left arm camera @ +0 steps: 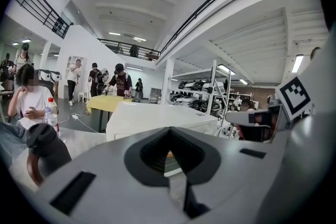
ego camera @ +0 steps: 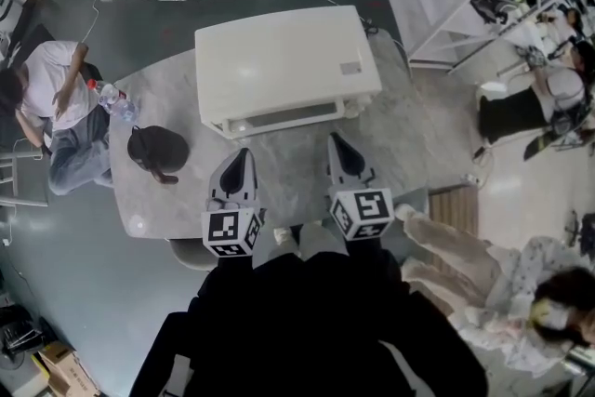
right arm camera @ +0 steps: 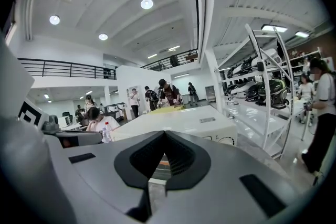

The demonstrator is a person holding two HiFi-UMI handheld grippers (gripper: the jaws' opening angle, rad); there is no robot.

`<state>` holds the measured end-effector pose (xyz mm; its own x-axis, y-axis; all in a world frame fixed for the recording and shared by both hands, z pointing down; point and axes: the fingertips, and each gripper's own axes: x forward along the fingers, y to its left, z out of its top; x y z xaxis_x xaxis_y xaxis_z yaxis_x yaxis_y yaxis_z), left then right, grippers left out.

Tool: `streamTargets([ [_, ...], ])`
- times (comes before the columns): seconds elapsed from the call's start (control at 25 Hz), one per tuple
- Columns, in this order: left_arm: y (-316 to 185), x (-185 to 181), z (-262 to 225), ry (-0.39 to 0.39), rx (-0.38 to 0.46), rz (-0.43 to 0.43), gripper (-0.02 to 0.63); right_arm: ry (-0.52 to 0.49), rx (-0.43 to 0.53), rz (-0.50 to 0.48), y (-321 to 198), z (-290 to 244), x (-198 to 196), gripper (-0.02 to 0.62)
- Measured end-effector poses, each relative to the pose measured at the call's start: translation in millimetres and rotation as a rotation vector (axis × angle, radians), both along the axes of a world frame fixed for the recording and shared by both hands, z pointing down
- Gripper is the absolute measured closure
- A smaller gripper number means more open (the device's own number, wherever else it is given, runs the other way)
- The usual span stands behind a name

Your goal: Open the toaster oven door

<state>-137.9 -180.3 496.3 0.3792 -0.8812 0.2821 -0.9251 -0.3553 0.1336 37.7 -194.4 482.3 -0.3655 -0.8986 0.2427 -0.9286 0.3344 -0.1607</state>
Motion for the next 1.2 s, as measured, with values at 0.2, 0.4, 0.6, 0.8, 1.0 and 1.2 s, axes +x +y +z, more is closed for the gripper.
streamTargets([
  [0.2, -17.4, -2.5, 7.9, 0.003, -0.019, -0.015, 0.603, -0.005, -0.040, 0.020, -16.4, 11.2, 3.7, 0.592],
  [0.4, -32.9, -5.0, 20.7, -0.001, -0.039, -0.033, 0.603, 0.005, -0.065, 0.033, -36.7, 24.4, 10.0, 0.592],
  [0.6, -44.2, -7.3, 34.0, -0.001, -0.069, -0.045, 0.603, 0.019, -0.104, 0.041, -52.1, 40.8, 15.4, 0.592],
  [0.8, -52.3, -8.8, 40.9, -0.002, -0.086, -0.056, 0.603, 0.024, -0.132, 0.049, -62.8, 50.8, 20.5, 0.592],
  [1.0, -55.0, -9.9, 50.5, -0.002, -0.108, -0.054, 0.603, 0.032, -0.151, 0.045, -68.1, 65.2, 20.2, 0.592],
  [1.2, -53.8, -10.1, 52.7, 0.001, -0.107, -0.046, 0.603, 0.035, -0.132, 0.031, -66.3, 67.8, 18.3, 0.592],
])
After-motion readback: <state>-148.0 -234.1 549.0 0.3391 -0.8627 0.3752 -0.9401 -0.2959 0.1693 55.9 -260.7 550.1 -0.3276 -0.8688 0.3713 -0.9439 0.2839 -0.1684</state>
